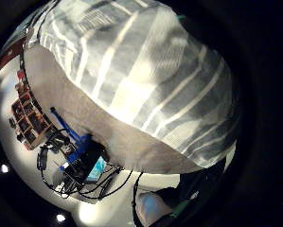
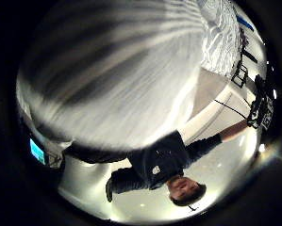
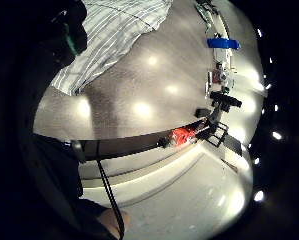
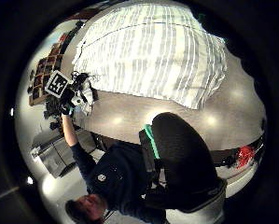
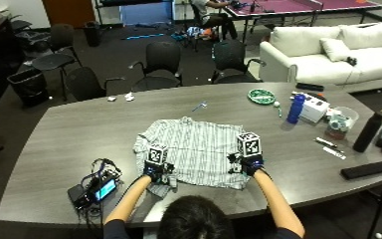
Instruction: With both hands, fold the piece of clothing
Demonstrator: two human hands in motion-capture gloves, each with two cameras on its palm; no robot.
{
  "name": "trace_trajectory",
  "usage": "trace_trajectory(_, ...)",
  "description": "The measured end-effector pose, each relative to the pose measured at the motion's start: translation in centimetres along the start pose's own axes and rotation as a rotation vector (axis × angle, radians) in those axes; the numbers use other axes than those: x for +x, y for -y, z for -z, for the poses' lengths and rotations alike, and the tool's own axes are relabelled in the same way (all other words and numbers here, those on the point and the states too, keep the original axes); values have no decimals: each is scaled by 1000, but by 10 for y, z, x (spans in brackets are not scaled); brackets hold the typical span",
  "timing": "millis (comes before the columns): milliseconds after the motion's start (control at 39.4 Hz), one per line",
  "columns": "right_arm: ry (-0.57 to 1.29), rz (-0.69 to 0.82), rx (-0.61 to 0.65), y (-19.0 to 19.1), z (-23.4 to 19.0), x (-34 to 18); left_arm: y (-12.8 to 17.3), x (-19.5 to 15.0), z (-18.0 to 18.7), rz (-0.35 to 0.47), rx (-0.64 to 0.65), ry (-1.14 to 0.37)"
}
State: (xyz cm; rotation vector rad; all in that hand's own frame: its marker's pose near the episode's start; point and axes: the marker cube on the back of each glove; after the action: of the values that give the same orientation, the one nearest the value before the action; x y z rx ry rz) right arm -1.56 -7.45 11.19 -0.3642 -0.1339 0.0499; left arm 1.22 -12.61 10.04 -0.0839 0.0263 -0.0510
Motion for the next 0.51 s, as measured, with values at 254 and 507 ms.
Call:
trace_trajectory(254, -59, 115, 144, 2, -13, -19, 19, 0, 10, 66, 209, 9)
trace_trajectory(507, -10, 64, -2, 26, -44, -25, 30, 5, 22, 24, 289, 50)
